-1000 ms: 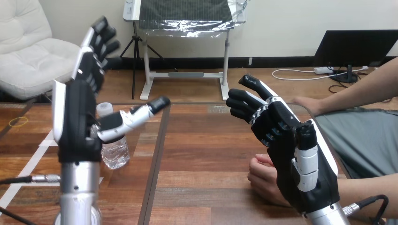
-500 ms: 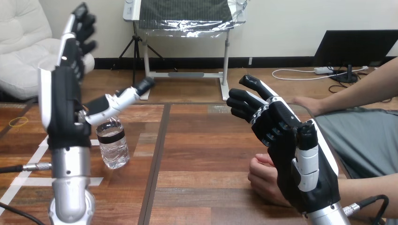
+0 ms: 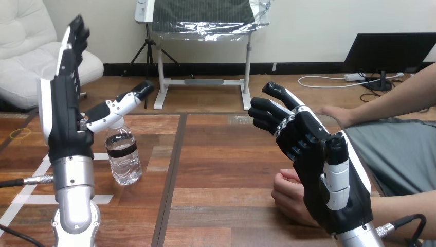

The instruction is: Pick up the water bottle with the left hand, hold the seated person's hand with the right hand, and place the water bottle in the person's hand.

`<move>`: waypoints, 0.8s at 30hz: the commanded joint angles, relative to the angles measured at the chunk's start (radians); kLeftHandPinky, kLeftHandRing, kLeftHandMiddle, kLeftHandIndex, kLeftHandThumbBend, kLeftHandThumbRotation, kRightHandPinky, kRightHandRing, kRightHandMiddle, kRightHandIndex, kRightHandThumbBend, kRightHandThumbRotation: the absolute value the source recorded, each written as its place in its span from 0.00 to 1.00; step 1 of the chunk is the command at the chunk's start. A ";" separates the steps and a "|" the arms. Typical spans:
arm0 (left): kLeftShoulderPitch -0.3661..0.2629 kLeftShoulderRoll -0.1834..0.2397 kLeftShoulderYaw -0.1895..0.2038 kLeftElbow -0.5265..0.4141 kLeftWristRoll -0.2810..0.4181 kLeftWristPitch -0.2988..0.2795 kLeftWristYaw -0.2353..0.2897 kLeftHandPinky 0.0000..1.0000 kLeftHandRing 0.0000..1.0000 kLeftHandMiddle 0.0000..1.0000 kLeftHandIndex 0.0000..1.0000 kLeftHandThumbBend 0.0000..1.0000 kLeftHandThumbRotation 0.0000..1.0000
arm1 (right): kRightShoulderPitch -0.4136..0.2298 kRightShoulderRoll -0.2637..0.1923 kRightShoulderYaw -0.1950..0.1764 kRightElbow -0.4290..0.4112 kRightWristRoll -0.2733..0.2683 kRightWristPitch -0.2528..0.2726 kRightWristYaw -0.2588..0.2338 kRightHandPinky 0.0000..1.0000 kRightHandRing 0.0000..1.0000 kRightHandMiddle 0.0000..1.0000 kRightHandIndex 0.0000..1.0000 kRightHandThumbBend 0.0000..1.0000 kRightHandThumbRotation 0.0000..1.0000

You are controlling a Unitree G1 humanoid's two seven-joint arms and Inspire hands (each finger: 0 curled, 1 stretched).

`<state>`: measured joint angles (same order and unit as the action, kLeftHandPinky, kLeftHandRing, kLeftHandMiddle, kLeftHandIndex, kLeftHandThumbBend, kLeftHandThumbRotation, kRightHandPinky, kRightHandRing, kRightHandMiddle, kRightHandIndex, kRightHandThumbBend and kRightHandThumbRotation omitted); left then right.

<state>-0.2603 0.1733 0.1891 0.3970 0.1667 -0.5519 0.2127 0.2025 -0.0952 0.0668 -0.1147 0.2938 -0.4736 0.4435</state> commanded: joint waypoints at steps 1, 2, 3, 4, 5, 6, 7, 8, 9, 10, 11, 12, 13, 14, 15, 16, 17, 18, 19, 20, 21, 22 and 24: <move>-0.089 0.026 -0.001 0.061 0.003 0.002 0.013 0.93 0.92 0.91 0.92 0.95 0.24 | -0.045 -0.006 -0.010 -0.026 0.005 -0.006 0.002 0.87 0.85 0.85 0.89 0.77 1.00; -0.097 0.029 -0.001 0.077 0.004 0.005 0.018 0.93 0.92 0.91 0.92 0.95 0.24 | -0.044 -0.006 -0.010 -0.026 0.004 -0.007 0.002 0.87 0.85 0.85 0.89 0.77 1.00; -0.102 0.031 -0.001 0.087 0.006 0.007 0.021 0.93 0.92 0.91 0.92 0.95 0.24 | -0.044 -0.006 -0.010 -0.026 0.003 -0.007 0.001 0.87 0.85 0.85 0.89 0.77 1.00; -0.106 0.032 -0.002 0.095 0.007 0.007 0.024 0.93 0.92 0.91 0.92 0.95 0.24 | -0.044 -0.006 -0.010 -0.026 0.003 -0.007 0.001 0.87 0.85 0.85 0.89 0.77 1.00; -0.115 0.035 -0.002 0.112 0.009 0.008 0.029 0.93 0.92 0.91 0.92 0.95 0.24 | -0.044 -0.006 -0.010 -0.026 0.003 -0.007 0.001 0.87 0.85 0.85 0.89 0.77 1.00; -0.121 0.038 -0.002 0.123 0.010 0.008 0.033 0.93 0.92 0.91 0.92 0.95 0.24 | -0.044 -0.006 -0.010 -0.026 0.004 -0.006 0.001 0.87 0.85 0.85 0.89 0.77 1.00; -0.125 0.039 -0.002 0.132 0.011 0.007 0.036 0.93 0.92 0.91 0.92 0.94 0.24 | -0.044 -0.006 -0.010 -0.027 0.004 -0.006 0.001 0.87 0.85 0.85 0.89 0.77 1.00; -0.133 0.042 -0.002 0.149 0.009 0.007 0.036 0.93 0.92 0.91 0.92 0.94 0.24 | -0.044 -0.006 -0.010 -0.027 0.005 -0.006 0.001 0.87 0.85 0.85 0.89 0.77 1.00; -0.138 0.044 -0.002 0.160 0.008 0.006 0.036 0.92 0.92 0.91 0.92 0.94 0.24 | -0.044 -0.006 -0.010 -0.027 0.005 -0.005 0.002 0.87 0.85 0.85 0.89 0.77 1.00; -0.143 0.046 -0.003 0.169 0.007 0.004 0.037 0.92 0.92 0.91 0.92 0.94 0.24 | -0.044 -0.006 -0.010 -0.027 0.005 -0.005 0.002 0.87 0.85 0.85 0.89 0.77 1.00; -0.150 0.049 -0.003 0.184 0.005 0.008 0.035 0.92 0.92 0.91 0.92 0.93 0.24 | -0.043 -0.006 -0.010 -0.028 0.006 -0.005 0.002 0.87 0.85 0.85 0.89 0.77 1.00; -0.156 0.051 -0.004 0.194 0.004 0.010 0.035 0.92 0.92 0.91 0.93 0.93 0.24 | -0.043 -0.007 -0.010 -0.028 0.006 -0.004 0.002 0.87 0.85 0.85 0.89 0.77 1.00; -0.160 0.052 -0.004 0.202 0.003 0.011 0.035 0.92 0.92 0.91 0.93 0.93 0.24 | -0.043 -0.007 -0.010 -0.028 0.006 -0.004 0.002 0.87 0.85 0.84 0.89 0.77 1.00; -0.168 0.055 -0.004 0.220 0.001 0.013 0.032 0.93 0.92 0.91 0.93 0.93 0.24 | -0.043 -0.007 -0.010 -0.029 0.006 -0.003 0.003 0.87 0.85 0.84 0.89 0.77 1.00; -0.174 0.057 -0.004 0.232 0.000 0.012 0.031 0.93 0.93 0.92 0.93 0.92 0.24 | -0.043 -0.008 -0.010 -0.030 0.006 -0.003 0.003 0.87 0.85 0.84 0.89 0.77 1.00; -0.178 0.059 -0.004 0.241 -0.001 0.011 0.031 0.93 0.93 0.92 0.93 0.92 0.24 | -0.042 -0.008 -0.010 -0.030 0.007 -0.003 0.003 0.87 0.85 0.84 0.89 0.77 1.00; -0.187 0.061 -0.004 0.260 -0.006 0.009 0.027 0.93 0.93 0.92 0.93 0.92 0.24 | -0.043 -0.009 -0.010 -0.031 0.008 -0.002 0.005 0.87 0.85 0.84 0.89 0.77 1.00; -0.193 0.062 -0.003 0.273 -0.008 0.006 0.026 0.93 0.93 0.92 0.94 0.92 0.24 | -0.043 -0.009 -0.010 -0.031 0.008 -0.002 0.005 0.87 0.85 0.84 0.89 0.77 1.00; -0.197 0.064 -0.003 0.284 -0.010 0.003 0.024 0.94 0.93 0.92 0.94 0.91 0.24 | -0.043 -0.010 -0.010 -0.031 0.009 -0.001 0.006 0.87 0.85 0.84 0.89 0.77 1.00; -0.206 0.066 -0.003 0.304 -0.012 0.000 0.024 0.94 0.93 0.92 0.94 0.91 0.23 | -0.043 -0.011 -0.010 -0.031 0.008 -0.001 0.007 0.87 0.85 0.84 0.89 0.77 1.00; -0.213 0.069 -0.003 0.318 -0.012 -0.003 0.025 0.94 0.93 0.92 0.94 0.91 0.23 | -0.043 -0.011 -0.010 -0.032 0.008 -0.002 0.007 0.87 0.85 0.85 0.89 0.77 1.00; -0.218 0.070 -0.003 0.328 -0.012 -0.006 0.025 0.95 0.93 0.92 0.94 0.91 0.23 | -0.043 -0.011 -0.010 -0.032 0.008 -0.002 0.007 0.87 0.85 0.85 0.89 0.77 1.00; -0.231 0.074 -0.004 0.360 -0.012 -0.011 0.028 0.95 0.93 0.92 0.94 0.91 0.22 | -0.042 -0.010 -0.010 -0.028 0.006 -0.005 0.008 0.87 0.85 0.85 0.89 0.77 1.00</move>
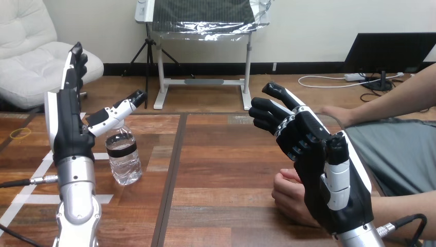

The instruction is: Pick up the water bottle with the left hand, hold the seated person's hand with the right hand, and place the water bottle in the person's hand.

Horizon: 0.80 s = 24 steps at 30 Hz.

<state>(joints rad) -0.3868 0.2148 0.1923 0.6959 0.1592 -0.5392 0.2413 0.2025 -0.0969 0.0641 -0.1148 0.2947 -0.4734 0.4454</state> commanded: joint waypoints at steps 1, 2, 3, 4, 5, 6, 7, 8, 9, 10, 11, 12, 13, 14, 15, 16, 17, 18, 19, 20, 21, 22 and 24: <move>-0.109 0.034 -0.008 0.071 -0.005 -0.027 0.000 0.95 0.93 0.92 0.94 0.91 0.22 | -0.042 -0.009 -0.007 -0.028 0.005 -0.006 0.006 0.87 0.85 0.85 0.89 0.76 1.00; -0.116 0.035 -0.008 0.086 -0.005 -0.029 0.002 0.95 0.93 0.92 0.94 0.91 0.21 | -0.042 -0.008 -0.008 -0.027 0.005 -0.008 0.006 0.87 0.85 0.85 0.89 0.76 1.00; -0.120 0.036 -0.009 0.097 -0.005 -0.032 0.002 0.94 0.93 0.92 0.94 0.91 0.21 | -0.042 -0.008 -0.008 -0.027 0.005 -0.008 0.006 0.87 0.85 0.85 0.89 0.76 1.00; -0.124 0.037 -0.009 0.106 -0.005 -0.035 0.003 0.94 0.93 0.92 0.94 0.91 0.21 | -0.042 -0.008 -0.008 -0.027 0.005 -0.008 0.006 0.87 0.85 0.85 0.89 0.76 1.00; -0.129 0.039 -0.011 0.119 -0.004 -0.035 0.003 0.94 0.93 0.92 0.94 0.91 0.20 | -0.042 -0.007 -0.008 -0.027 0.005 -0.008 0.005 0.87 0.85 0.85 0.89 0.76 1.00; -0.133 0.041 -0.012 0.129 -0.003 -0.036 0.003 0.94 0.93 0.92 0.94 0.91 0.20 | -0.042 -0.007 -0.008 -0.028 0.004 -0.009 0.004 0.87 0.85 0.85 0.89 0.76 1.00; -0.136 0.042 -0.013 0.136 -0.002 -0.037 0.004 0.94 0.92 0.92 0.94 0.91 0.20 | -0.042 -0.007 -0.009 -0.028 0.003 -0.009 0.004 0.87 0.85 0.85 0.89 0.76 1.00; -0.140 0.044 -0.015 0.146 0.000 -0.034 0.003 0.94 0.92 0.92 0.94 0.91 0.20 | -0.041 -0.006 -0.008 -0.028 0.003 -0.008 0.003 0.87 0.85 0.84 0.89 0.76 1.00; -0.143 0.046 -0.017 0.152 0.001 -0.032 0.003 0.94 0.92 0.92 0.95 0.91 0.20 | -0.041 -0.006 -0.008 -0.029 0.003 -0.008 0.003 0.87 0.85 0.84 0.89 0.76 1.00; -0.145 0.047 -0.018 0.158 0.002 -0.032 0.004 0.94 0.92 0.92 0.95 0.90 0.20 | -0.040 -0.006 -0.008 -0.029 0.003 -0.008 0.003 0.87 0.85 0.84 0.89 0.76 1.00; -0.149 0.049 -0.020 0.167 0.004 -0.028 0.004 0.93 0.92 0.92 0.95 0.90 0.20 | -0.040 -0.006 -0.008 -0.030 0.004 -0.007 0.003 0.87 0.85 0.84 0.89 0.76 1.00; -0.152 0.050 -0.021 0.174 0.005 -0.026 0.005 0.93 0.92 0.92 0.95 0.90 0.20 | -0.040 -0.006 -0.008 -0.030 0.005 -0.006 0.003 0.87 0.85 0.84 0.89 0.77 1.00; -0.155 0.051 -0.023 0.179 0.006 -0.026 0.006 0.93 0.92 0.93 0.95 0.90 0.19 | -0.040 -0.006 -0.008 -0.030 0.006 -0.006 0.003 0.87 0.85 0.84 0.89 0.77 1.00; -0.159 0.052 -0.024 0.189 0.005 -0.022 0.005 0.93 0.92 0.93 0.95 0.89 0.19 | -0.040 -0.005 -0.008 -0.031 0.006 -0.005 0.003 0.87 0.85 0.84 0.89 0.77 1.00; -0.162 0.053 -0.025 0.196 0.004 -0.020 0.005 0.92 0.92 0.93 0.95 0.89 0.20 | -0.040 -0.005 -0.008 -0.031 0.005 -0.005 0.002 0.87 0.85 0.84 0.89 0.77 1.00; -0.167 0.055 -0.027 0.207 0.005 -0.015 0.005 0.92 0.92 0.93 0.96 0.89 0.20 | -0.040 -0.005 -0.008 -0.031 0.005 -0.005 0.002 0.87 0.85 0.84 0.89 0.77 1.00; -0.170 0.056 -0.029 0.214 0.005 -0.012 0.006 0.91 0.92 0.93 0.96 0.89 0.20 | -0.040 -0.005 -0.008 -0.031 0.005 -0.005 0.002 0.87 0.85 0.84 0.89 0.77 1.00; -0.172 0.056 -0.030 0.219 0.005 -0.011 0.006 0.91 0.92 0.93 0.96 0.89 0.20 | -0.040 -0.005 -0.008 -0.031 0.005 -0.005 0.002 0.87 0.85 0.84 0.89 0.77 1.00; -0.174 0.057 -0.031 0.223 0.005 -0.011 0.007 0.91 0.91 0.93 0.96 0.89 0.20 | -0.040 -0.005 -0.008 -0.031 0.005 -0.005 0.002 0.87 0.85 0.84 0.89 0.77 1.00; -0.178 0.058 -0.033 0.231 0.006 -0.011 0.008 0.90 0.91 0.93 0.96 0.89 0.20 | -0.041 -0.005 -0.008 -0.030 0.006 -0.007 0.003 0.87 0.85 0.84 0.89 0.77 1.00; -0.180 0.060 -0.035 0.238 0.007 -0.011 0.009 0.90 0.91 0.93 0.96 0.89 0.20 | -0.041 -0.006 -0.008 -0.029 0.006 -0.009 0.004 0.87 0.85 0.84 0.89 0.77 1.00; -0.183 0.060 -0.036 0.244 0.008 -0.011 0.010 0.89 0.91 0.93 0.96 0.89 0.20 | -0.042 -0.006 -0.008 -0.029 0.006 -0.010 0.005 0.87 0.85 0.84 0.89 0.77 1.00; -0.188 0.061 -0.036 0.259 0.005 -0.011 0.007 0.89 0.91 0.93 0.97 0.89 0.19 | -0.042 -0.005 -0.008 -0.029 0.007 -0.011 0.006 0.87 0.84 0.84 0.89 0.77 1.00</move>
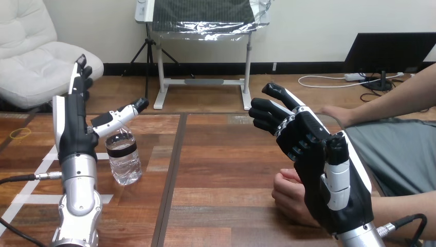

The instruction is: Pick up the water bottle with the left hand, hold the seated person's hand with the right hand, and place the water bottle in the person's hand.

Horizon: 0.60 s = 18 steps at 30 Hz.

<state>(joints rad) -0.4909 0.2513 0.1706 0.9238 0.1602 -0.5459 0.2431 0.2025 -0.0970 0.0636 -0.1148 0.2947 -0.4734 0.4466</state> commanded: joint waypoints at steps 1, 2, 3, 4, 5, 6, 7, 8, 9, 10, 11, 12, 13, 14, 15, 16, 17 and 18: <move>-0.086 0.024 -0.015 0.036 0.003 -0.005 0.005 0.89 0.91 0.93 0.97 0.88 0.19 | -0.042 -0.005 -0.007 -0.029 0.007 -0.011 0.005 0.87 0.84 0.84 0.89 0.76 1.00; -0.088 0.024 -0.015 0.043 0.001 -0.002 0.002 0.88 0.92 0.94 0.97 0.88 0.19 | -0.042 -0.005 -0.007 -0.030 0.007 -0.009 0.004 0.87 0.84 0.84 0.89 0.76 1.00; -0.090 0.024 -0.015 0.048 0.000 -0.001 0.001 0.88 0.92 0.94 0.97 0.88 0.19 | -0.041 -0.005 -0.007 -0.032 0.007 -0.007 0.003 0.87 0.84 0.84 0.89 0.77 1.00; -0.091 0.025 -0.016 0.052 -0.001 -0.001 0.000 0.88 0.92 0.94 0.97 0.88 0.19 | -0.041 -0.005 -0.006 -0.032 0.006 -0.006 0.003 0.86 0.84 0.84 0.89 0.77 1.00; -0.094 0.025 -0.017 0.059 0.000 0.005 0.000 0.88 0.92 0.94 0.97 0.88 0.18 | -0.041 -0.005 -0.006 -0.033 0.006 -0.005 0.002 0.86 0.84 0.84 0.88 0.77 1.00; -0.096 0.026 -0.017 0.064 0.000 0.008 0.000 0.88 0.92 0.94 0.97 0.88 0.19 | -0.040 -0.005 -0.006 -0.033 0.006 -0.004 0.002 0.86 0.84 0.84 0.88 0.77 1.00; -0.099 0.027 -0.019 0.072 0.002 0.015 0.000 0.88 0.93 0.94 0.97 0.88 0.19 | -0.040 -0.005 -0.006 -0.033 0.005 -0.004 0.001 0.86 0.84 0.84 0.88 0.77 1.00; -0.102 0.029 -0.020 0.079 0.003 0.020 0.000 0.88 0.93 0.94 0.97 0.88 0.19 | -0.040 -0.005 -0.006 -0.033 0.004 -0.004 0.001 0.86 0.84 0.84 0.88 0.77 1.00; -0.104 0.029 -0.021 0.083 0.004 0.021 0.001 0.88 0.93 0.95 0.98 0.88 0.19 | -0.040 -0.006 -0.006 -0.033 0.004 -0.004 0.001 0.86 0.84 0.84 0.88 0.77 1.00; -0.105 0.030 -0.022 0.086 0.004 0.022 0.001 0.88 0.94 0.95 0.98 0.88 0.20 | -0.040 -0.006 -0.006 -0.033 0.004 -0.004 0.001 0.86 0.84 0.84 0.88 0.77 1.00; -0.106 0.031 -0.024 0.090 0.006 0.025 0.002 0.89 0.94 0.95 0.98 0.88 0.20 | -0.040 -0.006 -0.007 -0.033 0.003 -0.004 0.001 0.86 0.84 0.84 0.88 0.77 1.00; -0.108 0.031 -0.025 0.094 0.007 0.028 0.002 0.89 0.94 0.95 0.98 0.88 0.20 | -0.041 -0.006 -0.007 -0.033 0.003 -0.004 0.001 0.86 0.84 0.84 0.88 0.78 1.00; -0.108 0.032 -0.026 0.096 0.008 0.030 0.003 0.89 0.94 0.95 0.98 0.88 0.21 | -0.041 -0.007 -0.007 -0.033 0.003 -0.005 0.001 0.86 0.84 0.84 0.88 0.78 1.00; -0.109 0.033 -0.029 0.098 0.011 0.036 0.003 0.90 0.94 0.95 0.98 0.88 0.21 | -0.041 -0.007 -0.007 -0.033 0.003 -0.005 0.001 0.86 0.84 0.84 0.88 0.78 1.00; -0.109 0.034 -0.030 0.099 0.012 0.039 0.004 0.90 0.94 0.95 0.98 0.88 0.21 | -0.041 -0.007 -0.007 -0.033 0.003 -0.005 0.001 0.86 0.84 0.84 0.88 0.78 1.00; -0.110 0.034 -0.032 0.100 0.013 0.041 0.004 0.90 0.95 0.95 0.98 0.88 0.21 | -0.041 -0.006 -0.007 -0.033 0.002 -0.005 0.001 0.86 0.84 0.84 0.88 0.78 1.00; -0.110 0.034 -0.033 0.101 0.013 0.044 0.002 0.90 0.95 0.95 0.98 0.88 0.22 | -0.041 -0.006 -0.007 -0.032 0.003 -0.005 0.002 0.86 0.84 0.84 0.88 0.78 1.00; -0.110 0.034 -0.034 0.102 0.013 0.045 0.001 0.91 0.95 0.95 0.98 0.88 0.22 | -0.042 -0.006 -0.007 -0.032 0.004 -0.005 0.002 0.86 0.84 0.84 0.88 0.78 1.00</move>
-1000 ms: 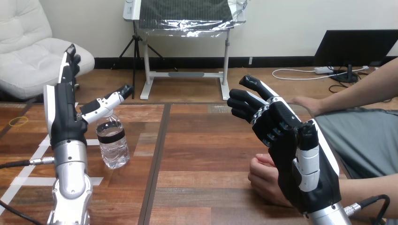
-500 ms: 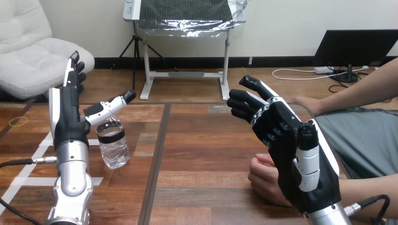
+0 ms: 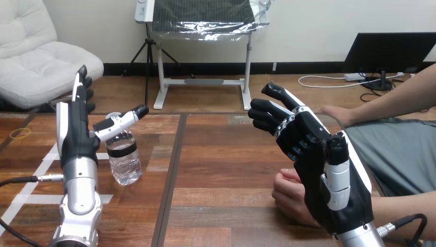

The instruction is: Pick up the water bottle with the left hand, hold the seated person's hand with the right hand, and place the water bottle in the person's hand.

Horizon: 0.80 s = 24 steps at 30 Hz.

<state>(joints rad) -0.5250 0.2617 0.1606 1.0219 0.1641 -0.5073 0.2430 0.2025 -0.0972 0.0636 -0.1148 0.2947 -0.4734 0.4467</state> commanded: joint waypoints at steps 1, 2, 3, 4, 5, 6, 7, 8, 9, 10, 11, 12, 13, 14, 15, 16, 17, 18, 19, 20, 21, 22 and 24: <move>-0.076 0.024 -0.024 0.006 0.008 0.009 -0.003 0.91 0.95 0.95 0.98 0.88 0.22 | -0.042 -0.006 -0.007 -0.032 0.005 -0.005 0.002 0.86 0.84 0.84 0.88 0.78 1.00; -0.076 0.024 -0.024 0.007 0.007 0.010 -0.006 0.91 0.95 0.95 0.98 0.88 0.22 | -0.042 -0.006 -0.007 -0.031 0.005 -0.006 0.003 0.86 0.84 0.84 0.88 0.78 1.00; -0.076 0.024 -0.024 0.009 0.006 0.011 -0.008 0.91 0.95 0.95 0.98 0.88 0.22 | -0.042 -0.006 -0.007 -0.031 0.005 -0.006 0.003 0.86 0.84 0.84 0.88 0.78 1.00; -0.076 0.024 -0.024 0.012 0.004 0.013 -0.012 0.91 0.95 0.95 0.99 0.88 0.22 | -0.043 -0.006 -0.007 -0.031 0.004 -0.006 0.003 0.86 0.84 0.84 0.88 0.78 1.00; -0.076 0.024 -0.024 0.014 0.003 0.014 -0.015 0.91 0.95 0.95 0.99 0.88 0.22 | -0.043 -0.006 -0.007 -0.031 0.004 -0.006 0.002 0.86 0.84 0.84 0.88 0.78 1.00; -0.077 0.025 -0.024 0.015 0.001 0.015 -0.017 0.91 0.95 0.95 0.99 0.88 0.22 | -0.043 -0.006 -0.007 -0.031 0.003 -0.006 0.002 0.86 0.84 0.84 0.88 0.78 1.00; -0.077 0.024 -0.023 0.019 -0.001 0.014 -0.020 0.92 0.95 0.95 0.99 0.88 0.22 | -0.043 -0.006 -0.007 -0.031 0.003 -0.006 0.002 0.86 0.84 0.84 0.88 0.78 1.00; -0.077 0.024 -0.022 0.021 -0.002 0.012 -0.022 0.92 0.95 0.96 0.99 0.88 0.22 | -0.043 -0.006 -0.007 -0.031 0.002 -0.006 0.002 0.86 0.84 0.84 0.88 0.78 1.00; -0.077 0.024 -0.022 0.023 -0.002 0.012 -0.023 0.92 0.95 0.96 0.99 0.88 0.22 | -0.043 -0.006 -0.007 -0.031 0.002 -0.006 0.002 0.86 0.84 0.84 0.88 0.78 1.00; -0.077 0.024 -0.021 0.026 -0.003 0.012 -0.024 0.92 0.95 0.96 0.99 0.88 0.22 | -0.043 -0.006 -0.007 -0.030 0.003 -0.006 0.002 0.86 0.84 0.84 0.88 0.78 1.00; -0.077 0.023 -0.021 0.027 -0.003 0.012 -0.025 0.91 0.95 0.96 0.99 0.89 0.22 | -0.043 -0.006 -0.007 -0.030 0.003 -0.006 0.002 0.86 0.84 0.84 0.88 0.78 1.00; -0.077 0.023 -0.021 0.029 -0.003 0.012 -0.026 0.91 0.95 0.96 0.99 0.89 0.22 | -0.043 -0.006 -0.007 -0.030 0.003 -0.007 0.003 0.86 0.84 0.84 0.88 0.77 1.00; -0.077 0.023 -0.021 0.030 -0.004 0.014 -0.028 0.90 0.95 0.96 0.99 0.89 0.22 | -0.043 -0.006 -0.007 -0.029 0.003 -0.007 0.003 0.86 0.84 0.84 0.88 0.77 1.00; -0.076 0.022 -0.021 0.030 -0.005 0.016 -0.029 0.90 0.95 0.96 0.99 0.89 0.22 | -0.043 -0.006 -0.006 -0.029 0.004 -0.007 0.003 0.86 0.84 0.84 0.88 0.77 1.00; -0.076 0.022 -0.021 0.031 -0.005 0.016 -0.030 0.90 0.95 0.96 0.99 0.89 0.22 | -0.043 -0.006 -0.006 -0.029 0.004 -0.007 0.003 0.86 0.84 0.84 0.88 0.77 1.00; -0.076 0.022 -0.021 0.032 -0.006 0.017 -0.031 0.90 0.95 0.96 0.99 0.89 0.22 | -0.043 -0.006 -0.006 -0.029 0.004 -0.007 0.003 0.86 0.84 0.84 0.88 0.77 1.00; -0.076 0.022 -0.021 0.035 -0.006 0.016 -0.033 0.90 0.95 0.96 0.99 0.89 0.22 | -0.043 -0.005 -0.006 -0.028 0.004 -0.008 0.003 0.86 0.84 0.84 0.88 0.77 1.00; -0.075 0.022 -0.020 0.037 -0.007 0.016 -0.034 0.90 0.95 0.96 0.99 0.89 0.22 | -0.043 -0.005 -0.006 -0.028 0.004 -0.008 0.004 0.86 0.84 0.84 0.88 0.77 1.00; -0.075 0.022 -0.021 0.042 -0.007 0.017 -0.035 0.90 0.96 0.97 0.99 0.89 0.22 | -0.043 -0.005 -0.005 -0.028 0.004 -0.009 0.004 0.86 0.84 0.84 0.88 0.77 1.00; -0.076 0.022 -0.022 0.049 -0.005 0.024 -0.036 0.90 0.96 0.97 0.99 0.90 0.23 | -0.043 -0.004 -0.005 -0.027 0.004 -0.010 0.004 0.85 0.84 0.84 0.88 0.77 1.00; -0.076 0.022 -0.023 0.053 -0.004 0.029 -0.036 0.90 0.96 0.97 0.99 0.90 0.23 | -0.042 -0.003 -0.004 -0.027 0.004 -0.010 0.004 0.85 0.84 0.84 0.88 0.77 1.00; -0.076 0.022 -0.024 0.056 -0.003 0.033 -0.037 0.91 0.96 0.97 0.99 0.90 0.23 | -0.042 -0.003 -0.004 -0.027 0.004 -0.010 0.004 0.85 0.84 0.84 0.88 0.77 1.00; -0.075 0.022 -0.026 0.059 -0.001 0.037 -0.036 0.91 0.97 0.97 0.99 0.91 0.24 | -0.042 -0.002 -0.003 -0.027 0.005 -0.007 0.003 0.85 0.84 0.84 0.88 0.77 1.00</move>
<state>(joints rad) -0.5253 0.2619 0.1546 1.0688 0.1603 -0.4813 0.2097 0.2025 -0.0967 0.0638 -0.1147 0.2947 -0.4734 0.4470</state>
